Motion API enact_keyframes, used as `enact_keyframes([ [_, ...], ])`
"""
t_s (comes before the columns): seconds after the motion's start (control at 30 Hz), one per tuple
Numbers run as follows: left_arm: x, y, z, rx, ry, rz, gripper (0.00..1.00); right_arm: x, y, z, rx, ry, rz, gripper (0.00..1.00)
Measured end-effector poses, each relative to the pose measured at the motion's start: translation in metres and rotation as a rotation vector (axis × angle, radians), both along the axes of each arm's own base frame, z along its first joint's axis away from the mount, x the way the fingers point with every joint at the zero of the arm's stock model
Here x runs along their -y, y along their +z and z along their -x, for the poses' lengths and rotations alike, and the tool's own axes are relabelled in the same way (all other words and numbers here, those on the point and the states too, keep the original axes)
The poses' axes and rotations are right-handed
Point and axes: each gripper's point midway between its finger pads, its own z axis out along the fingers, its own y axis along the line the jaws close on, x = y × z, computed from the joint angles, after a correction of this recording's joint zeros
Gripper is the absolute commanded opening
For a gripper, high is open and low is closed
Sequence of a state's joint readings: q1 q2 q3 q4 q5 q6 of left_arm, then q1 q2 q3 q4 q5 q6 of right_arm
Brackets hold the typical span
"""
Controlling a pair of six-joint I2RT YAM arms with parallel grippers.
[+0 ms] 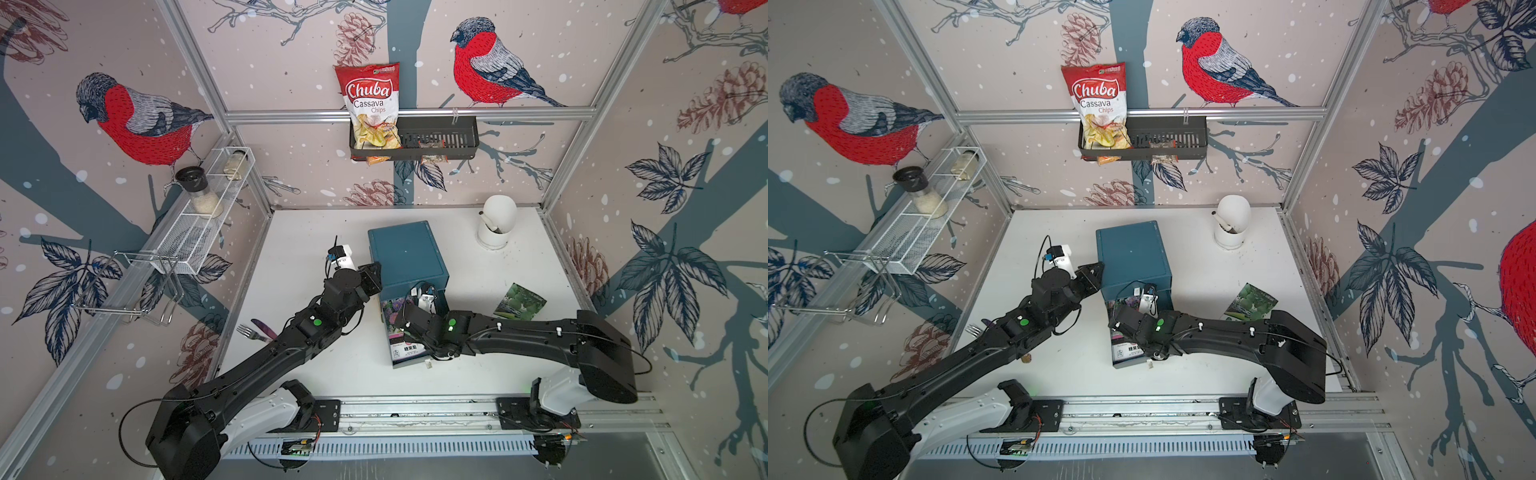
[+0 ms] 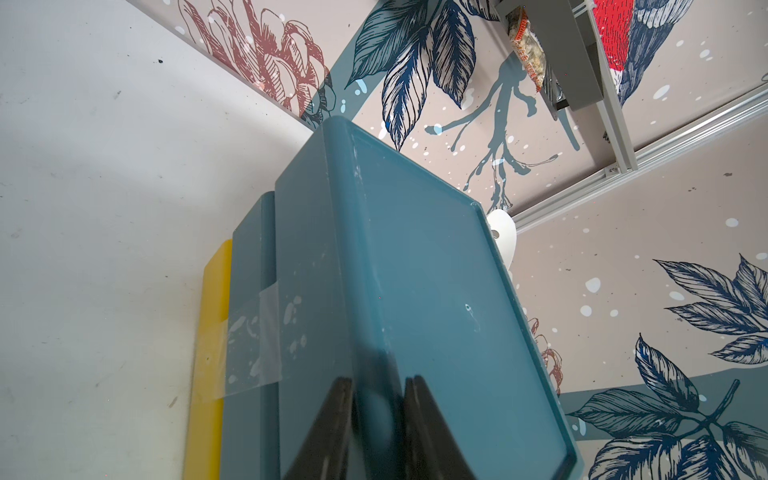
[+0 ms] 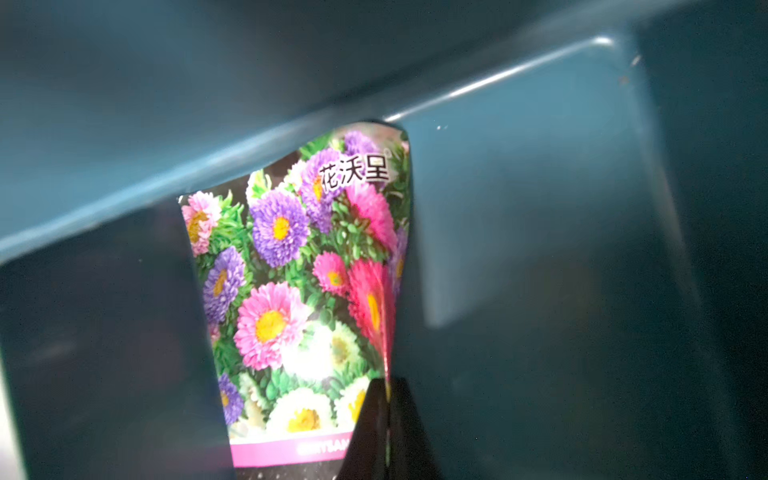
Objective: Take the seed bags out of the drawer
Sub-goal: Pick up the seed packet from the drawer.
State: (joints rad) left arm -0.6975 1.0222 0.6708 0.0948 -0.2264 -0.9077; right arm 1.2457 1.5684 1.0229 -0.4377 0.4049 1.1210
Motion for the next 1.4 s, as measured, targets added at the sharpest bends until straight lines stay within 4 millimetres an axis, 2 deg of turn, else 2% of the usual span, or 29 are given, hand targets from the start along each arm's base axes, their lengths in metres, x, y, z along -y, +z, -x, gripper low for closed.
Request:
enact_keyframes([
  [0.3, 0.0, 0.0, 0.0, 0.007, -0.008, -0.025, 0.26, -0.005, 0.031, 0.007, 0.022, 0.02, -0.023, 0.0],
  [0.53, -0.001, 0.001, 0.0, 0.014, -0.014, -0.047, 0.26, 0.003, 0.06, 0.021, 0.045, 0.039, -0.055, 0.0],
  [0.8, -0.002, 0.004, 0.002, 0.021, -0.025, -0.098, 0.25, 0.025, 0.114, 0.053, 0.08, 0.114, -0.17, 0.0],
  [0.97, -0.003, 0.005, 0.003, 0.022, -0.033, -0.128, 0.24, 0.052, 0.15, 0.064, 0.138, 0.129, -0.267, 0.0],
  [1.13, -0.003, 0.006, 0.002, 0.026, -0.039, -0.148, 0.23, 0.096, 0.179, 0.055, 0.207, 0.038, -0.345, 0.0],
  [1.27, -0.004, 0.008, 0.0, 0.031, -0.039, -0.161, 0.2, 0.128, 0.184, 0.03, 0.253, -0.115, -0.339, 0.0],
  [1.4, -0.007, 0.009, -0.001, 0.035, -0.042, -0.182, 0.18, 0.17, 0.167, -0.01, 0.269, -0.332, -0.225, 0.0],
])
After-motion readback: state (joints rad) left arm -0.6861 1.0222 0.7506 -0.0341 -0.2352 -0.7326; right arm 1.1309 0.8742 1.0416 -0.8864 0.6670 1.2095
